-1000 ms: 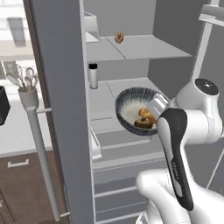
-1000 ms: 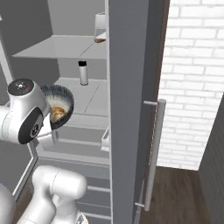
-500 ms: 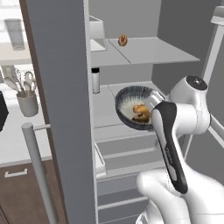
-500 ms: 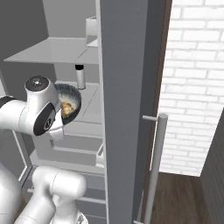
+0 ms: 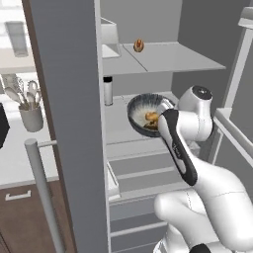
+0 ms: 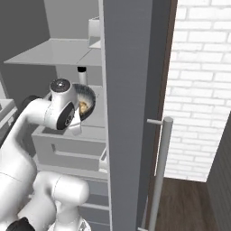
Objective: Pick the chicken drumstick and mushroom from their plates and place them in the bowl. Then put the bowl in the fridge.
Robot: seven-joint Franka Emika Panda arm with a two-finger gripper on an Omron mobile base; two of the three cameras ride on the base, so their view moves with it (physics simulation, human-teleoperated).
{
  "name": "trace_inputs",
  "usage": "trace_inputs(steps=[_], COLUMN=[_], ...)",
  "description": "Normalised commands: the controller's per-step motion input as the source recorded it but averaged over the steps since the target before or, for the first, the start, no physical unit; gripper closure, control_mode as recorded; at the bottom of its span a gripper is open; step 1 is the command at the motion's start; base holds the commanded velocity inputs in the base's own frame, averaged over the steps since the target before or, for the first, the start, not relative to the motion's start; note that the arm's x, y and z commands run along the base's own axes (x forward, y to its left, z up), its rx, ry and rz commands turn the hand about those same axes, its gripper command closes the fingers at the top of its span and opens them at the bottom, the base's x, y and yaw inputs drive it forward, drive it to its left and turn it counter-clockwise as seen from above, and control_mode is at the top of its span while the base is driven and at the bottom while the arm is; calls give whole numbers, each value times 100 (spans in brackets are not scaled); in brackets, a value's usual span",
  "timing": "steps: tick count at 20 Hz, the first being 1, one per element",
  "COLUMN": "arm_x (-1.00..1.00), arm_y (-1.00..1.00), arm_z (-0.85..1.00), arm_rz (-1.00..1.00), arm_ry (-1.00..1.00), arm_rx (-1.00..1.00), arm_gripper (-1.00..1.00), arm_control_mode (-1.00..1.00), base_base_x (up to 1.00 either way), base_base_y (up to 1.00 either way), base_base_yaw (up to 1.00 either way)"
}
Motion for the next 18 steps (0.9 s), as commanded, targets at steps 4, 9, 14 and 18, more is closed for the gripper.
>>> trace_inputs(steps=[4,9,14,18], arm_x=[94,67,63,66], arm_y=[-1,-11,-2,0], arm_z=[-38,-43,-53,-19], arm_rz=[0,0,0,0], arm_ry=[2,2,3,0], arm_rx=[0,0,0,0], arm_gripper=[100,100,100,100], arm_control_mode=[-100,-100,-100,-100], base_base_x=[0,0,0,0], base_base_y=[0,0,0,0], base_base_yaw=[0,0,0,0])
